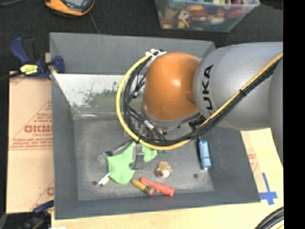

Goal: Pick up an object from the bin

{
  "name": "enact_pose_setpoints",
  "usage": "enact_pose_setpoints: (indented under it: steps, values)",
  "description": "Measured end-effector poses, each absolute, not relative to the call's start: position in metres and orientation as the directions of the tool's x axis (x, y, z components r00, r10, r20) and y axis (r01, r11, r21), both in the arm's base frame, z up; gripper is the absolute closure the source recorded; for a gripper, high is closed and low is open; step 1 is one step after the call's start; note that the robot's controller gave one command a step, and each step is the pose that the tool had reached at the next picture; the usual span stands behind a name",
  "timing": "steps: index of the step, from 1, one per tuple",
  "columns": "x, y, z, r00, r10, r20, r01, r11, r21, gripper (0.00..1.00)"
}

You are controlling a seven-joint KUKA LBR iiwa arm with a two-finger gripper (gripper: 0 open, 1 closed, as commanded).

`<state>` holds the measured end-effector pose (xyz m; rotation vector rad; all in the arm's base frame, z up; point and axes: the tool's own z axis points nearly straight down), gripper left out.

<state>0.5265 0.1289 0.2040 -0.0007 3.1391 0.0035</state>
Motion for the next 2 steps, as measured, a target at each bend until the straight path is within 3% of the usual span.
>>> enact_pose_setpoints:
  steps: [1,2]
  values:
    - [0.569,0.105,0.123,-0.974,-0.226,-0.005,-0.226,0.974,-0.001,0.00]
    - [0.578,0.097,0.071,-0.970,-0.243,-0.007,-0.243,0.970,0.003,0.00]
